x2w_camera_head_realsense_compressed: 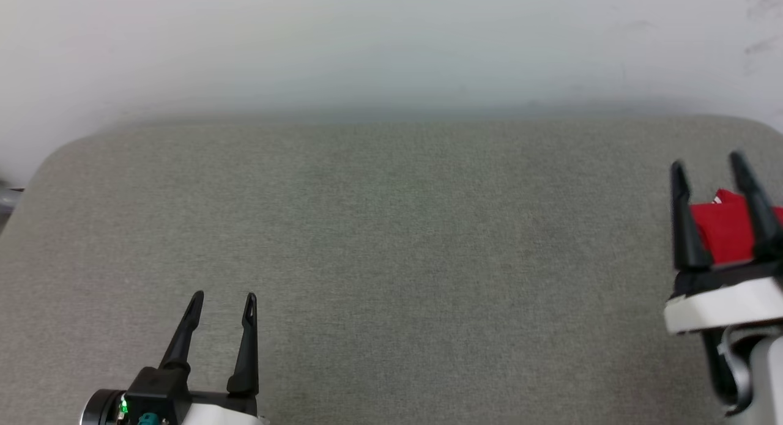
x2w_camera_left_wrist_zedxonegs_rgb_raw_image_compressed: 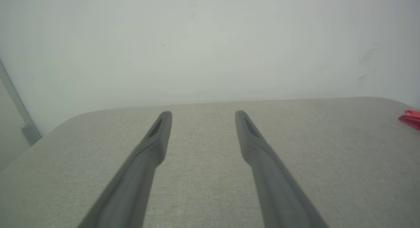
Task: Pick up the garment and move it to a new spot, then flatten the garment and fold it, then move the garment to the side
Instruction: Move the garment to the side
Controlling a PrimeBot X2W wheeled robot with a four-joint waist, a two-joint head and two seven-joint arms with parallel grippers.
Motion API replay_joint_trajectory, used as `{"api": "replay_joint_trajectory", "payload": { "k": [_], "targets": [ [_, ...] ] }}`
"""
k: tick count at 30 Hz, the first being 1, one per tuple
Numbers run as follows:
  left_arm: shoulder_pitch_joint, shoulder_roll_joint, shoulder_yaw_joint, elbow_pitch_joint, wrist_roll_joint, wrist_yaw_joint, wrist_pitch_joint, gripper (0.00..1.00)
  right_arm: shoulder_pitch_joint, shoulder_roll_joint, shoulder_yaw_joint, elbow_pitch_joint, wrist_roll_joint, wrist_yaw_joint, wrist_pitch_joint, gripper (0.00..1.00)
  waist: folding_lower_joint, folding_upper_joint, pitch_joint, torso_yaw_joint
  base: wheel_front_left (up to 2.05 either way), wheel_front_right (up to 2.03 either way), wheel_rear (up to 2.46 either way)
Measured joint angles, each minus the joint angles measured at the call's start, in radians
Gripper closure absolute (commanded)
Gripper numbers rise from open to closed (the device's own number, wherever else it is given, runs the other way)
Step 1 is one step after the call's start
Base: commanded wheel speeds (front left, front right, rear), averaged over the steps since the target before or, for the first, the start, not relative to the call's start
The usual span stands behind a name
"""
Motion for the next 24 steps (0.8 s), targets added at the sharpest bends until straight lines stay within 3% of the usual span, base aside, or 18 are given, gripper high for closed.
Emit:
{"api": "replay_joint_trajectory", "payload": {
  "k": [3,11,24],
  "targets": [
    [0.011,-0.001,0.000,0.018,0.000,0.001,0.000,0.00,0.065,0.052,0.010,0.012,0.008,0.000,-0.010,0.00,0.0000,0.0000,-0.029,0.018,0.00,0.00,0.00],
    [0.017,-0.004,-0.008,0.051,0.000,0.000,0.000,0.00,0.194,0.102,0.020,0.073,0.029,0.000,-0.026,0.00,0.0001,0.0000,-0.070,0.053,0.00,0.00,0.00],
    [0.039,-0.006,-0.030,0.075,0.000,-0.018,0.000,0.00,0.361,0.143,0.008,0.017,0.026,0.000,-0.029,0.00,0.0002,0.0000,-0.104,0.055,0.00,0.00,0.00]
  ]
}}
